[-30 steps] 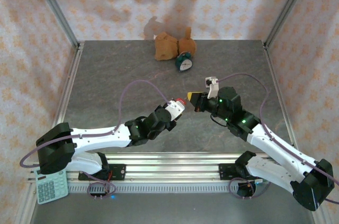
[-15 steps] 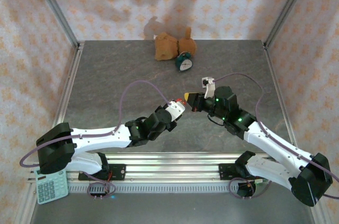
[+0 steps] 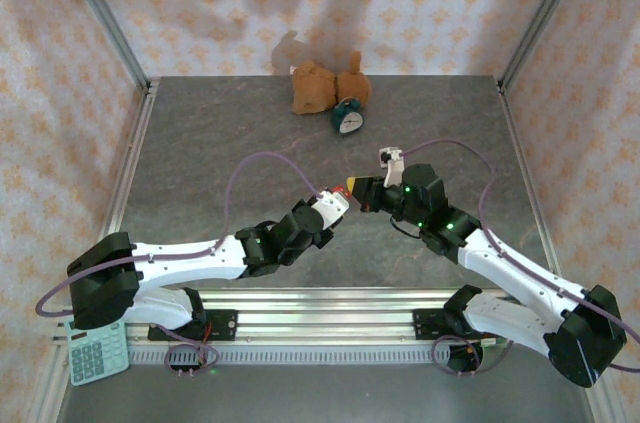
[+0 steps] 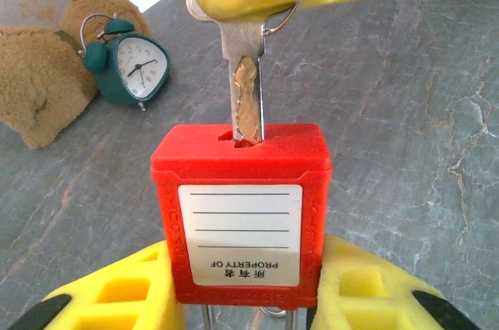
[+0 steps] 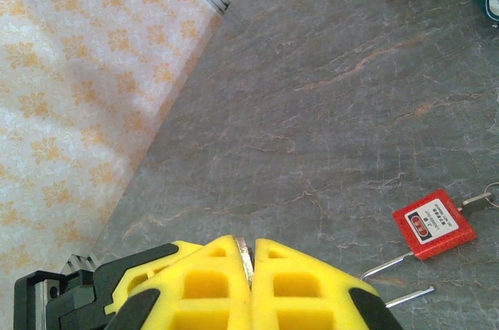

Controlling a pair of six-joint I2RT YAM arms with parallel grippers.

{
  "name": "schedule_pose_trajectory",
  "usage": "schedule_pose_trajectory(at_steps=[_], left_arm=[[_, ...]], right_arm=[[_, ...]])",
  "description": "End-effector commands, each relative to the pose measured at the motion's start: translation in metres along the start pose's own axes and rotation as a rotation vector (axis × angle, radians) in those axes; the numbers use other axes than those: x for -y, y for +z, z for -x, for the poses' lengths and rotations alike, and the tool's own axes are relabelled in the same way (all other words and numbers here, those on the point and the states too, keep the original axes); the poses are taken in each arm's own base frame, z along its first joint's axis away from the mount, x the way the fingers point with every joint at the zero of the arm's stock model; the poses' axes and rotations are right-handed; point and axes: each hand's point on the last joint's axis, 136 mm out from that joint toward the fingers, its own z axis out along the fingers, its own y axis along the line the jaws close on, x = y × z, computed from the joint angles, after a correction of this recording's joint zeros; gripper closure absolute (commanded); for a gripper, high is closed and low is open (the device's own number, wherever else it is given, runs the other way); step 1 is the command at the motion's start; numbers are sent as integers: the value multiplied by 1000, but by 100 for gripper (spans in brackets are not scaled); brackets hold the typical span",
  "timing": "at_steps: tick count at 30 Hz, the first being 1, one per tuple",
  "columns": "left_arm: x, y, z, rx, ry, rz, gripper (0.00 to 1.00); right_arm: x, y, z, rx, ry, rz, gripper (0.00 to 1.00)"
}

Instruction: Unlock with the key

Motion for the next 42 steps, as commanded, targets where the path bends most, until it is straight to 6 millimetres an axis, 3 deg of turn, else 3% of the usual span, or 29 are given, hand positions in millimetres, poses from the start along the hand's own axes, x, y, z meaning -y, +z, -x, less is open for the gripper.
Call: schedule_pose_trajectory(at_steps=[1, 8, 32, 42], left_arm=[[-10, -11, 32, 85, -47, 34, 74], [-12, -11, 40, 105, -84, 38, 76], [-25, -26, 76, 199, -175, 49, 81], [-29, -22, 87, 219, -189, 44, 81]], right_arm=[[2, 5, -9, -26, 2, 4, 98], [-5, 7, -19, -82, -31, 39, 98], [3, 16, -53, -211, -61, 42, 98], [-3, 22, -69, -275, -70, 68, 98]])
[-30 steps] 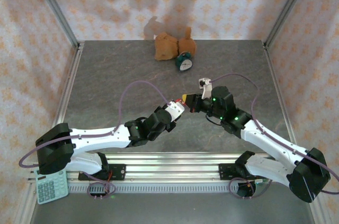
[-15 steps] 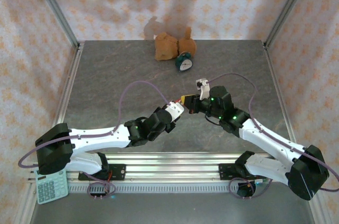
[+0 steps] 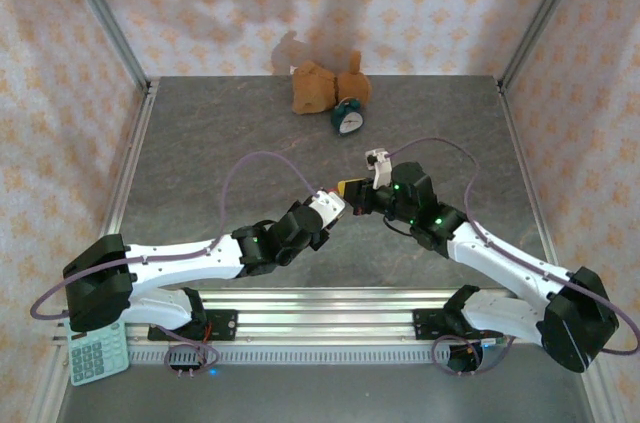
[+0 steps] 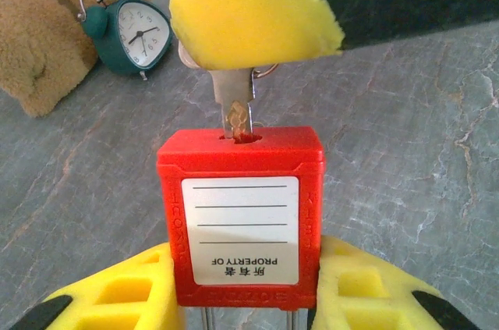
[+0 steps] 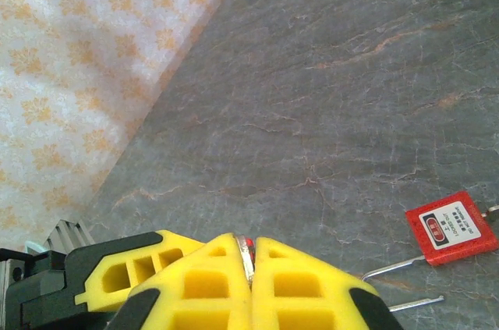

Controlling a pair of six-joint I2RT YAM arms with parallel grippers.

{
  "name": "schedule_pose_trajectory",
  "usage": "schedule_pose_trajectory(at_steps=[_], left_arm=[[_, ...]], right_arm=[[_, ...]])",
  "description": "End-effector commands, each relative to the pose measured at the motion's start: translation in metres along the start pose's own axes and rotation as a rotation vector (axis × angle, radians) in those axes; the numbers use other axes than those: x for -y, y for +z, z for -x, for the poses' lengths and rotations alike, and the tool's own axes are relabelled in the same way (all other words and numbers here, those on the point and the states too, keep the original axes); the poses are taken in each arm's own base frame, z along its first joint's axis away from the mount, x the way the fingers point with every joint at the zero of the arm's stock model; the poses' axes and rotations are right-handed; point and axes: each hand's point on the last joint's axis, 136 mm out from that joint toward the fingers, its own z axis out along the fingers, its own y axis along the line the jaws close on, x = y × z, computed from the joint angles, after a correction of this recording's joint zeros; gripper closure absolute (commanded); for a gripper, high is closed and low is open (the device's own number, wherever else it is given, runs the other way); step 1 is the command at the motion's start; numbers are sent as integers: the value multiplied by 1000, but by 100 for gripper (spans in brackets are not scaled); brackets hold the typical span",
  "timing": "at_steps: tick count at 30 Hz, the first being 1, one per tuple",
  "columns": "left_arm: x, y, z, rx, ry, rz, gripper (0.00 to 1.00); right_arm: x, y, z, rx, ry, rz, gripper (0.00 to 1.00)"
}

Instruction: Unlock with the key

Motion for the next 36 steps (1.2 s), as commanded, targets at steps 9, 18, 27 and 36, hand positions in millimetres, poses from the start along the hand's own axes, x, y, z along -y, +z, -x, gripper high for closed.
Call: schedule_pose_trajectory(at_steps=[9, 18, 27, 36], left_arm=[[-32, -23, 101, 307, -221, 33, 82], [-29, -20, 106, 308, -207, 23, 83], [-22, -7, 73, 182, -98, 27, 83], [-19, -5, 38, 87, -68, 18, 82]], right_arm=[[-7, 6, -60, -227, 17, 70, 98], [-13, 5, -61, -239, 6, 81, 97], [-11, -21, -11, -99, -28, -39, 81], [5, -56, 33, 28, 22, -188, 68]])
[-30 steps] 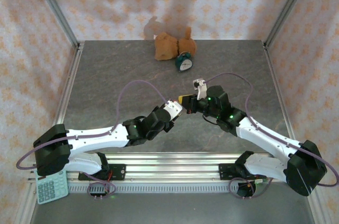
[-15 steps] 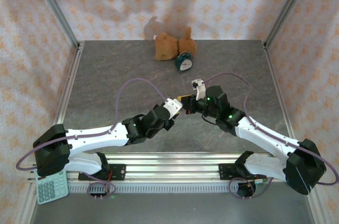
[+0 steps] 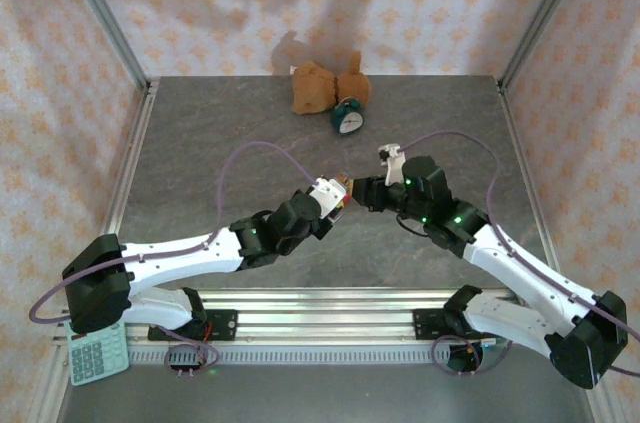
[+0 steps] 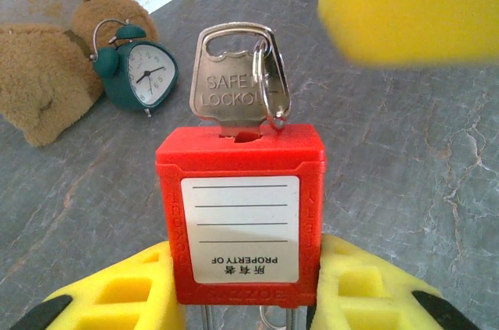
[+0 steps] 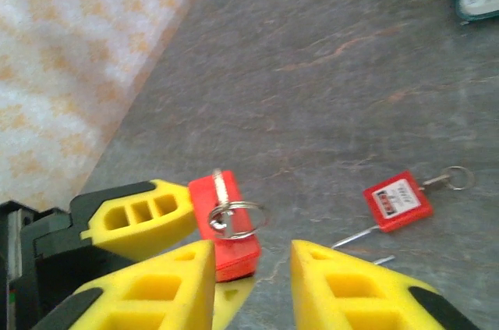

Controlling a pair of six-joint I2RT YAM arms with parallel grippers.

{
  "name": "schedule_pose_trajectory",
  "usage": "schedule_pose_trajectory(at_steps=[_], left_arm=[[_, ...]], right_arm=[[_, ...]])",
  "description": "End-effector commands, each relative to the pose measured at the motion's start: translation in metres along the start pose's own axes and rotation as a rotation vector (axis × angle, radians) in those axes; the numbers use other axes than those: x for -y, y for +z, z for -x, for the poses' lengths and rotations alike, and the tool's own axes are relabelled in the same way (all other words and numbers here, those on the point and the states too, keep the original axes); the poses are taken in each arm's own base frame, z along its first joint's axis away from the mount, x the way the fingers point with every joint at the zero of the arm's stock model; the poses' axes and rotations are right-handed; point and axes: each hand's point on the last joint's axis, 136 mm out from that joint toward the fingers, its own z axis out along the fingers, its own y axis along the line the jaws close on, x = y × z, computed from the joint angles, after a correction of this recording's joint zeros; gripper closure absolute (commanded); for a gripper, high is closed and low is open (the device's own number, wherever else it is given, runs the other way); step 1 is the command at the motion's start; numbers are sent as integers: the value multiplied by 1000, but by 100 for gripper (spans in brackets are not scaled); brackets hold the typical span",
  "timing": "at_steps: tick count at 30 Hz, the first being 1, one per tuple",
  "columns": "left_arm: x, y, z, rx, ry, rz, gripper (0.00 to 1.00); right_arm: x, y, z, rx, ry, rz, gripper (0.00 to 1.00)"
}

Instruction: Unlock with the key

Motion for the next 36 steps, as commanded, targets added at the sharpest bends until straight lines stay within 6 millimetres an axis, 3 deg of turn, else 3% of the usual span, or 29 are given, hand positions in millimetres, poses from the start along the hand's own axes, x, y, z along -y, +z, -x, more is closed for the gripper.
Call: schedule_pose_trajectory(at_steps=[1, 8, 15, 20, 26, 36], left_arm=[[-10, -7, 9, 29, -17, 35, 82], [-19, -4, 3, -21, 66, 93, 82], [-45, -2, 4, -107, 365, 320, 83], [-53, -3, 11, -95, 572, 466, 84], [-49, 4, 10, -113, 723, 520, 84], [-19, 16, 3, -93, 931, 561, 84]], right_arm=[[8, -16, 11, 27, 16, -69, 67], [14, -32, 24, 82, 25, -111, 60], [33, -36, 30, 98, 55, -162, 58], [37, -33, 28, 78, 77, -150, 57], [39, -29, 22, 47, 85, -146, 54], [45, -26, 10, 10, 97, -157, 51]])
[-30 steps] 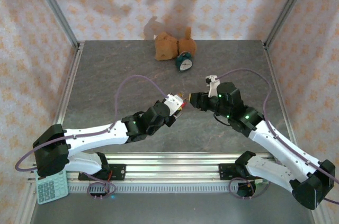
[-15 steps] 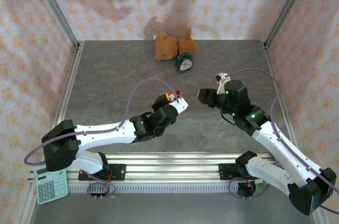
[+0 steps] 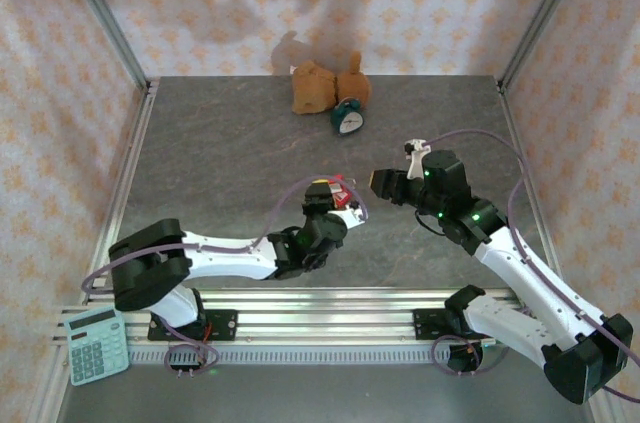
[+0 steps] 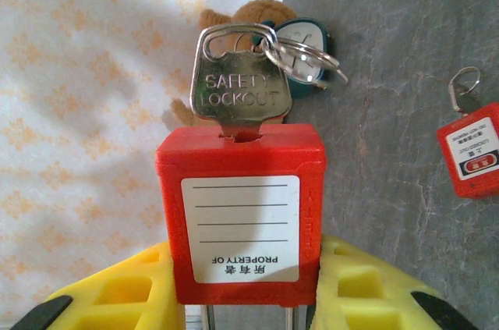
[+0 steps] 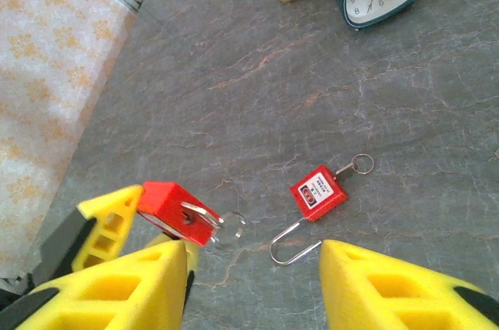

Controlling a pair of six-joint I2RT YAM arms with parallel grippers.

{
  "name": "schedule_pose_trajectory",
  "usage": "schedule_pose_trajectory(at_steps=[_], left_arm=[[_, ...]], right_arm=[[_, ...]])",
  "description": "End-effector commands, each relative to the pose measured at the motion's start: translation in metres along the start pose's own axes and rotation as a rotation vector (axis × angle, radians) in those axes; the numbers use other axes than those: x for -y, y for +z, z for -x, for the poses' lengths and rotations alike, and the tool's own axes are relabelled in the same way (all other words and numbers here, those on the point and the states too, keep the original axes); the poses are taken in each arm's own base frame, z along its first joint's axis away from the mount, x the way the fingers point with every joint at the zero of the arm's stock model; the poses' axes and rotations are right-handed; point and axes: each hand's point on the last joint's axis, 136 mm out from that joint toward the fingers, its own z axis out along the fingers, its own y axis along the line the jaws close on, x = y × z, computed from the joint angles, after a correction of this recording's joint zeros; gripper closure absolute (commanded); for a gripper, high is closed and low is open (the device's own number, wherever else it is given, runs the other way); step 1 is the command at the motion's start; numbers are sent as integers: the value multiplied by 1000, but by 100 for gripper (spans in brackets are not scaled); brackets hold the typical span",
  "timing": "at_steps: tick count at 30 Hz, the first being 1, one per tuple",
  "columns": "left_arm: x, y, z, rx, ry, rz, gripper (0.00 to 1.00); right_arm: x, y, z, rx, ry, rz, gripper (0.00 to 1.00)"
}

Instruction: Unlock with the key

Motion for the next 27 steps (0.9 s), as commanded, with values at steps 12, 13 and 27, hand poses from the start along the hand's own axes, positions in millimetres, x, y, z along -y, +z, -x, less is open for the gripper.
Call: schedule_pose_trajectory(at_steps=[12, 13, 27], left_arm=[[13, -4, 14, 21, 142, 119, 84], [14, -4, 15, 21, 142, 119, 84], [19, -7, 16, 27, 145, 122, 85]], right_arm=[[5, 26, -39, -191, 21, 34, 50], [5, 27, -41, -202, 20, 36, 50], [15, 43, -56, -286, 14, 2, 49]])
